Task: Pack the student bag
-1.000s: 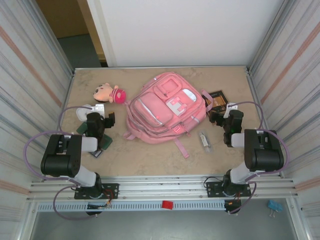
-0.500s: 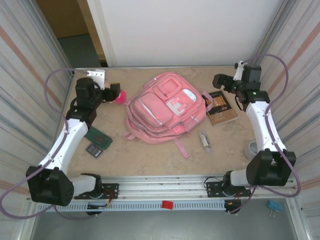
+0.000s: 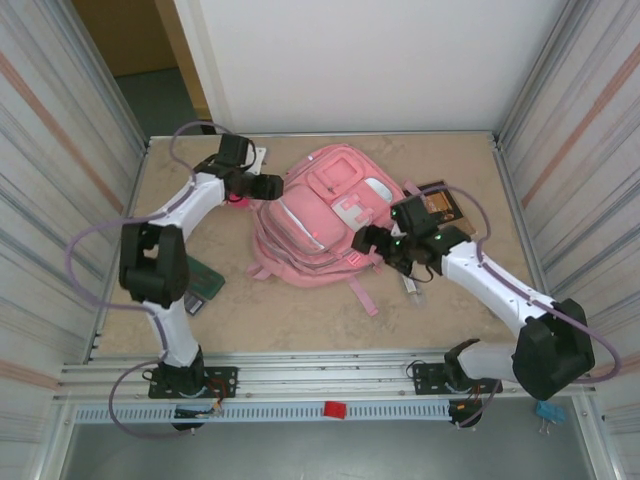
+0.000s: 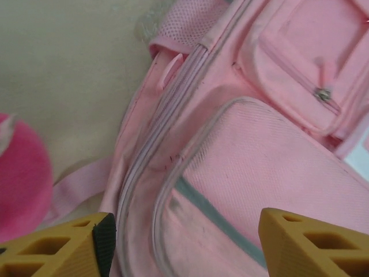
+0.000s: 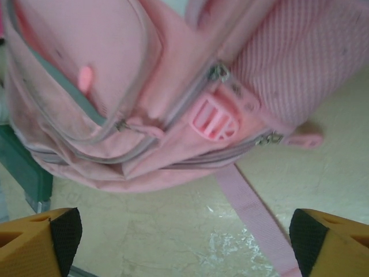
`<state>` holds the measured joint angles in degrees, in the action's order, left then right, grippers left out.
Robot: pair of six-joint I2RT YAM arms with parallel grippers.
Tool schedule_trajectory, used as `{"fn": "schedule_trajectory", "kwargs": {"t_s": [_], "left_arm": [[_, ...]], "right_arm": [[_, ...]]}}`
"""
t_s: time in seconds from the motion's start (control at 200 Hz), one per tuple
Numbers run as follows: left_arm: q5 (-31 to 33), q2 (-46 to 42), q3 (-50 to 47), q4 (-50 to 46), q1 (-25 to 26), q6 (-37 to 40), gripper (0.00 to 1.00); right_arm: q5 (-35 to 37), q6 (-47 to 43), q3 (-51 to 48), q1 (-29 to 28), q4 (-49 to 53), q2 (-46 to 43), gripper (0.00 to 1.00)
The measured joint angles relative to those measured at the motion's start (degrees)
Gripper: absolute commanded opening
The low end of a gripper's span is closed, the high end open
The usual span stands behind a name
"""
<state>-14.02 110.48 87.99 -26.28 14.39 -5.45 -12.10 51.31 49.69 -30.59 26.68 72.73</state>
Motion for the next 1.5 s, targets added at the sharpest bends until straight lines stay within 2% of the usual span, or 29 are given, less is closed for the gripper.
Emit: {"fn": "schedule_trajectory", "kwargs": {"t_s": [0.175,0.341,0.521,0.822,0.922,1.022,1.203,1.298,1.408,1.498], "left_arm": [[-1.4,9.0,6.6,-1.0,0.0,-0.6,0.58],[-1.4,9.6,5.7,-1.6,0.9,-0.9,0.48],[-0.9,4.9,-6.1,3.0,2.1,-2.1,0.44],[3.2,-13.0,-28.2,7.6,6.8,-8.4,0.44],[6.2,-18.3,-34.2,8.9,10.4,-11.8,0.47],[8.8,-22.9,-38.9,9.5,14.2,-15.0,0.56],[11.6,-30.4,-40.7,7.2,17.2,-16.4,0.73],[13.0,-36.0,-39.3,5.7,17.2,-13.7,0.86],[12.4,-41.5,-36.2,5.9,17.2,-6.6,0.84],[9.2,-43.5,-34.2,7.0,17.2,2.7,0.82]], "right_arm": [[3.1,6.6,-1.7,-4.4,-7.8,5.2,0.84],[4.8,8.7,-1.7,-4.3,-12.6,12.2,0.83],[4.8,8.5,-1.6,-2.1,-14.5,17.1,0.83],[3.0,3.7,2.4,4.0,-19.0,22.9,0.80],[2.4,2.0,4.2,5.2,-21.5,25.4,0.79],[1.8,1.5,5.6,5.7,-23.9,27.1,0.78],[1.1,0.5,6.0,5.4,-25.9,26.5,0.84],[1.8,-0.7,5.3,5.3,-24.0,22.6,0.88],[3.3,-2.4,3.6,5.4,-20.1,14.1,0.88],[3.9,-3.9,2.0,5.5,-17.6,6.4,0.88]]}}
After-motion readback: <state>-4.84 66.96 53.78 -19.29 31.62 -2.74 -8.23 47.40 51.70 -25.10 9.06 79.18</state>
